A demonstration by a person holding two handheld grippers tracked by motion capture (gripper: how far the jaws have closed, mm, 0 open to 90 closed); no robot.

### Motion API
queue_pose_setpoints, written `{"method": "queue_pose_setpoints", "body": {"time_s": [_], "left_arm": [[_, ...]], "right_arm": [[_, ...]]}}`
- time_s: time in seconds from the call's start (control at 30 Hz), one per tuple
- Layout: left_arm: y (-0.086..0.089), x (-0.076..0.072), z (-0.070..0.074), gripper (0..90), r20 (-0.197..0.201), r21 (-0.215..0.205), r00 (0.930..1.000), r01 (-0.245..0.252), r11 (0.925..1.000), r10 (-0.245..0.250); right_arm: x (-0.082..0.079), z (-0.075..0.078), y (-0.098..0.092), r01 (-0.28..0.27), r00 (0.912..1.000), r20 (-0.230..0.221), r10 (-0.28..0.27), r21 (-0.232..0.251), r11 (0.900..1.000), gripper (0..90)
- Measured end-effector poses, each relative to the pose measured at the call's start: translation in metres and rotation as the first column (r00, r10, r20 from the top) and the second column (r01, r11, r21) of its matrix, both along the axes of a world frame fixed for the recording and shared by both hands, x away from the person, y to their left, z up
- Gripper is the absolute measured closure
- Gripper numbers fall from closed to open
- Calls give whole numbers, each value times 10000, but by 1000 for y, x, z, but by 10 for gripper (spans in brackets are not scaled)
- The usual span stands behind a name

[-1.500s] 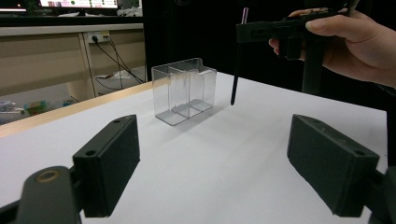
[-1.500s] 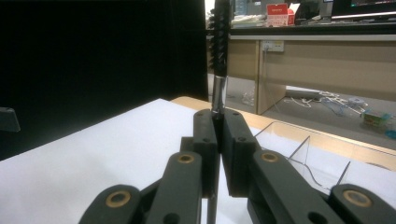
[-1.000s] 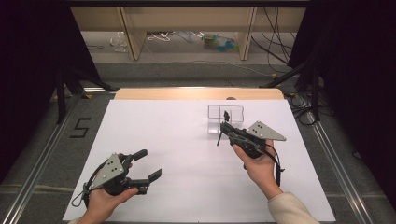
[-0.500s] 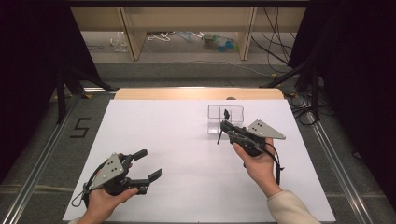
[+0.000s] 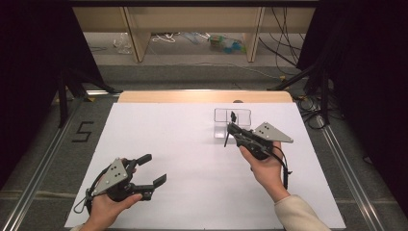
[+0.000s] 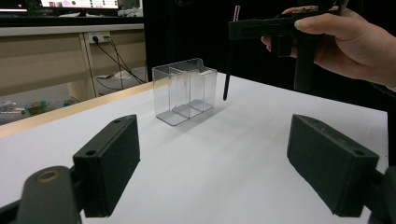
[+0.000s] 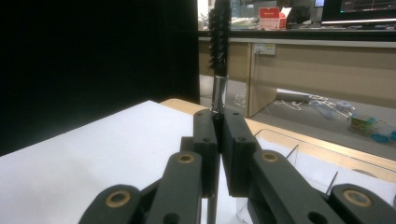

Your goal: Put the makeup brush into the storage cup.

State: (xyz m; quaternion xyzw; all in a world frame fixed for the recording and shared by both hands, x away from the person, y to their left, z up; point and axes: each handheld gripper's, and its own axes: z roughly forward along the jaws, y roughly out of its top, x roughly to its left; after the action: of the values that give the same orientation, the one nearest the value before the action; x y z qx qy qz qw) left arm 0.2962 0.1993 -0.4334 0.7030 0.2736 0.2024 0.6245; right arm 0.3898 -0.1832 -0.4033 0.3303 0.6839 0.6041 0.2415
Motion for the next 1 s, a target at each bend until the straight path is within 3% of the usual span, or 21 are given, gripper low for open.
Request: {"method": "queue_pose_setpoints", "body": {"time_s": [0.6, 0.7, 1.0], "left_arm": [[0, 0, 0, 172, -12, 12, 10000, -18, 10000, 18], [0, 0, 0, 172, -16, 29, 10000, -16, 10000, 16], [0, 1, 0, 173, -20, 28, 10000, 6, 10000, -6]], "right_arm": [[4, 1, 1, 12, 10000, -71, -12, -38, 10000, 855], [5, 1, 2, 78, 9999, 126, -79, 71, 9999, 855], [7, 2, 2, 51, 10000, -50, -52, -36, 10000, 855]]}}
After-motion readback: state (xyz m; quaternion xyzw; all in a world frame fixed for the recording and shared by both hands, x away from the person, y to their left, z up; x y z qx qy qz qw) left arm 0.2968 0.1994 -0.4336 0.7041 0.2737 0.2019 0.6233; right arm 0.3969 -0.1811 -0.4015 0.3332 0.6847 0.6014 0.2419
